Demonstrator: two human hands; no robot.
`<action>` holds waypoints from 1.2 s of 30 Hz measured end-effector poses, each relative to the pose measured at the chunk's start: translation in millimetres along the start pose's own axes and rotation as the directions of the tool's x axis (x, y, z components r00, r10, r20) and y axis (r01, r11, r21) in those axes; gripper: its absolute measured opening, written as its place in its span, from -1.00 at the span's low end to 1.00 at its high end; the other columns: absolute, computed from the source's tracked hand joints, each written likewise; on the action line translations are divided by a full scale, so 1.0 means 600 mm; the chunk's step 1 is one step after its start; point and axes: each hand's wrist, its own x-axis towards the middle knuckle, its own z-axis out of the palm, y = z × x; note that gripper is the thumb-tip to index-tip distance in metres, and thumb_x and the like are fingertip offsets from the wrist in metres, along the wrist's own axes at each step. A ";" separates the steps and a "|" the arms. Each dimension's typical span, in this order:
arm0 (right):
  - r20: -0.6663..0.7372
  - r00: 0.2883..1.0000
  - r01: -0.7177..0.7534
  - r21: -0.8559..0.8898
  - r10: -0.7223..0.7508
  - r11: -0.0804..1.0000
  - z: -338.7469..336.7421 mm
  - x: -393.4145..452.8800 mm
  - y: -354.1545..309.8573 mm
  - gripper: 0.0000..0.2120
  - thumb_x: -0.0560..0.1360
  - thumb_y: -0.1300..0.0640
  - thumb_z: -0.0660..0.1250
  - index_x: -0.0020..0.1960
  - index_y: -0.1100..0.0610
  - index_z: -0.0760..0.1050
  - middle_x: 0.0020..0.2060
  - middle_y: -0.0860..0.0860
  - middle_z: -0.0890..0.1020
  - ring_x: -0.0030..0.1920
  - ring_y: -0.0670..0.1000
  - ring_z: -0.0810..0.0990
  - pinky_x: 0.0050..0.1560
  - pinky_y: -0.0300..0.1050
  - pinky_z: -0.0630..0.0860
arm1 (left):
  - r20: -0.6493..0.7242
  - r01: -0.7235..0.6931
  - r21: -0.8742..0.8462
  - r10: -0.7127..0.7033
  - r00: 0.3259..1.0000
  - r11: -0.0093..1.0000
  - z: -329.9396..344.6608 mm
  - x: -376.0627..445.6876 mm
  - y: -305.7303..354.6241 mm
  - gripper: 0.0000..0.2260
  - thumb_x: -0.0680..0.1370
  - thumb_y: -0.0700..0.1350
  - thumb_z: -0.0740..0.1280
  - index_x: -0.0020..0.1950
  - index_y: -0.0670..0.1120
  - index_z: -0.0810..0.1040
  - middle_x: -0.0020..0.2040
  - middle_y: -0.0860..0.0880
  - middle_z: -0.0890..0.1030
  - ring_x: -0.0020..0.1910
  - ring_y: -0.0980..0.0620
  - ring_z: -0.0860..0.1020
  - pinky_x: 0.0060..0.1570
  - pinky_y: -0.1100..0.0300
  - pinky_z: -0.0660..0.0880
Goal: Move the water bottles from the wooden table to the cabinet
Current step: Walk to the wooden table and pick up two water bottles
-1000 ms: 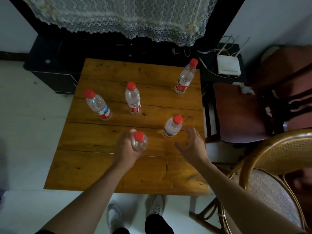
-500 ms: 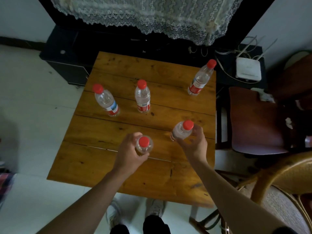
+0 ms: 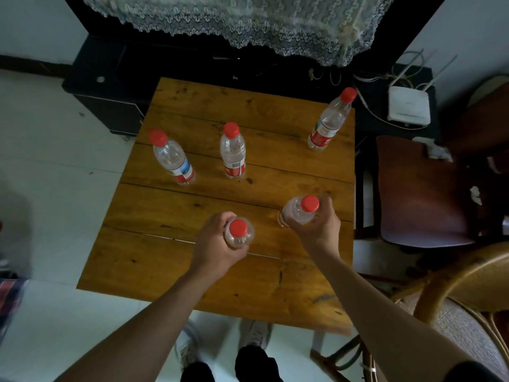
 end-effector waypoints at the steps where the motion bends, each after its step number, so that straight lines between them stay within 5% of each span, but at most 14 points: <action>1: 0.015 1.000 0.003 -0.005 -0.003 1.000 -0.003 -0.003 0.001 -0.41 0.24 0.00 0.64 0.16 -0.01 0.42 0.00 -0.11 0.57 0.02 -0.05 0.55 0.01 -0.10 0.55 | 0.006 0.001 -0.007 -0.001 1.000 1.000 -0.004 -0.001 0.003 -0.35 0.28 -0.08 0.65 0.28 -0.03 0.45 0.10 0.08 0.49 0.04 0.10 0.51 -0.11 0.37 0.45; 11: 0.131 0.985 0.123 -0.102 -0.109 0.987 -0.058 -0.075 -0.040 -0.42 0.23 -0.05 0.62 0.16 -0.03 0.47 0.00 -0.15 0.60 0.02 -0.12 0.57 0.04 0.00 0.59 | -0.015 -0.075 -0.029 0.075 0.997 0.997 -0.088 -0.028 0.051 -0.37 0.27 -0.06 0.66 0.25 -0.05 0.47 0.09 0.05 0.54 0.01 0.16 0.51 -0.12 0.42 0.46; 17: 0.092 0.976 0.209 -0.109 -0.199 0.972 -0.113 -0.138 -0.142 -0.43 0.23 -0.06 0.63 0.14 -0.03 0.47 -0.01 -0.16 0.58 -0.01 -0.13 0.55 -0.02 -0.13 0.57 | -0.038 -0.168 -0.015 0.168 0.985 0.986 -0.196 -0.051 0.101 -0.35 0.25 -0.03 0.67 0.25 -0.02 0.46 0.08 0.09 0.52 0.06 0.11 0.52 -0.07 0.38 0.47; 23: 0.016 0.964 0.267 -0.121 -0.267 0.956 -0.159 -0.218 -0.269 -0.41 0.22 -0.01 0.64 0.17 0.02 0.48 -0.01 -0.13 0.57 0.00 -0.09 0.54 0.01 -0.21 0.48 | -0.076 -0.239 -0.028 0.236 0.969 0.971 -0.320 -0.094 0.159 -0.35 0.26 -0.04 0.66 0.23 0.07 0.40 0.03 0.17 0.48 -0.06 0.28 0.47 -0.12 0.45 0.40; 29: -0.060 0.950 0.298 -0.120 -0.307 0.947 -0.164 -0.306 -0.377 -0.44 0.21 0.04 0.65 0.13 0.02 0.50 -0.07 -0.16 0.58 -0.07 -0.20 0.56 -0.11 -0.38 0.44 | -0.110 -0.328 -0.071 0.319 0.941 0.942 -0.427 -0.133 0.177 -0.38 0.27 -0.03 0.65 0.22 -0.05 0.46 0.06 0.02 0.51 -0.06 0.16 0.52 -0.23 0.46 0.47; 36: -0.106 0.943 0.307 -0.086 -0.315 0.948 -0.148 -0.364 -0.448 -0.48 0.20 0.08 0.65 0.07 -0.02 0.50 -0.16 -0.19 0.62 -0.13 -0.29 0.60 -0.20 -0.44 0.51 | -0.189 -0.357 -0.041 0.343 0.920 0.933 -0.494 -0.167 0.167 -0.51 0.26 -0.03 0.64 0.04 -0.03 0.45 -0.02 0.00 0.54 -0.10 0.02 0.54 -0.24 0.23 0.52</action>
